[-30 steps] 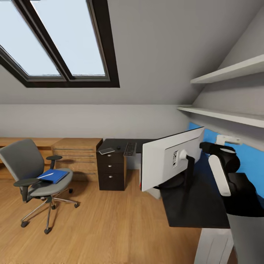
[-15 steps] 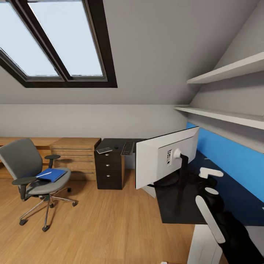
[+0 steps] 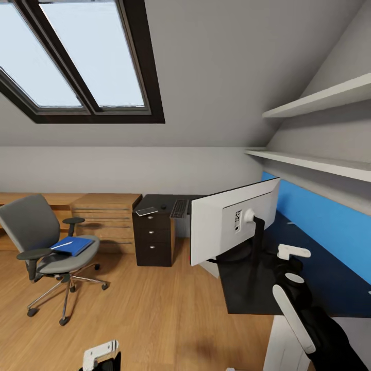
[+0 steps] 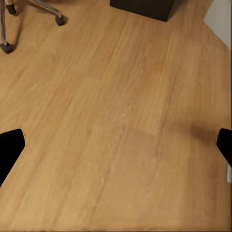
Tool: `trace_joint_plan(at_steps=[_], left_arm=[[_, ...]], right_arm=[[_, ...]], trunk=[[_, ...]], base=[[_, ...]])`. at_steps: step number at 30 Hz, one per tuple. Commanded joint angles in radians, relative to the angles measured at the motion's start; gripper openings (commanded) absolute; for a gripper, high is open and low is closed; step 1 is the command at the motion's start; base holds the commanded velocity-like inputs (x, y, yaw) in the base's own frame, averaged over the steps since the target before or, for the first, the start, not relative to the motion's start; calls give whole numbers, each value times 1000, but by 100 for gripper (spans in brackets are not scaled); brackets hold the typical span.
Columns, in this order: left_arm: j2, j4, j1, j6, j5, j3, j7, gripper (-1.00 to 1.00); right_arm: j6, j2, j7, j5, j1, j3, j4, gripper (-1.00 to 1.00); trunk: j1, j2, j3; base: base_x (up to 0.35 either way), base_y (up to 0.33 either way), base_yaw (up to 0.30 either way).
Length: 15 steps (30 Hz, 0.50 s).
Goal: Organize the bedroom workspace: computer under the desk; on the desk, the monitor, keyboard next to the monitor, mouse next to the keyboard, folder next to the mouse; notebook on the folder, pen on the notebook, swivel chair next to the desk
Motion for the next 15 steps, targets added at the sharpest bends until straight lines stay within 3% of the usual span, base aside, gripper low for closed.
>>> trace_joint_plan(at_steps=[1, 2, 3, 7, 8, 9, 11, 15], left_arm=[[-1, -17, 0, 19, 11, 0, 7, 100], [-4, -38, 0, 41, 11, 0, 8, 100], [-29, -65, -1, 70, 9, 0, 8, 100], [-34, -68, -1, 73, 7, 0, 7, 100], [-34, -24, -1, 75, 5, 0, 8, 100], [-34, -22, -1, 75, 5, 0, 8, 100], [-34, -19, -1, 75, 3, 0, 10, 100], [-34, -19, -1, 75, 2, 0, 11, 100]], right_arm=[[2, -1, -10, -8, 0, 3, 0, 100], [2, 0, -10, -8, 0, 4, 5, 100], [1, 1, -8, -10, 2, 5, 23, 100], [1, 1, -7, -11, 2, 5, 26, 100], [-111, 1, -4, -5, 2, 6, 99, 100], [-134, 1, -4, -4, 2, 10, 109, 100], [-171, 0, -5, 0, 2, 44, 129, 100], [-177, 0, -6, 1, 2, 53, 133, 100]], trunk=[[0, -1, -1], [0, -1, -1], [0, -1, -1], [0, -1, -1], [0, -1, -1], [0, -1, -1], [0, -1, -1], [0, -1, -1]], base=[[0, 0, 0], [0, 0, 0], [0, 0, 0], [0, 0, 0], [-233, -178, 177], [-241, -186, 212], [-248, -193, 174], [-255, -200, 45]])
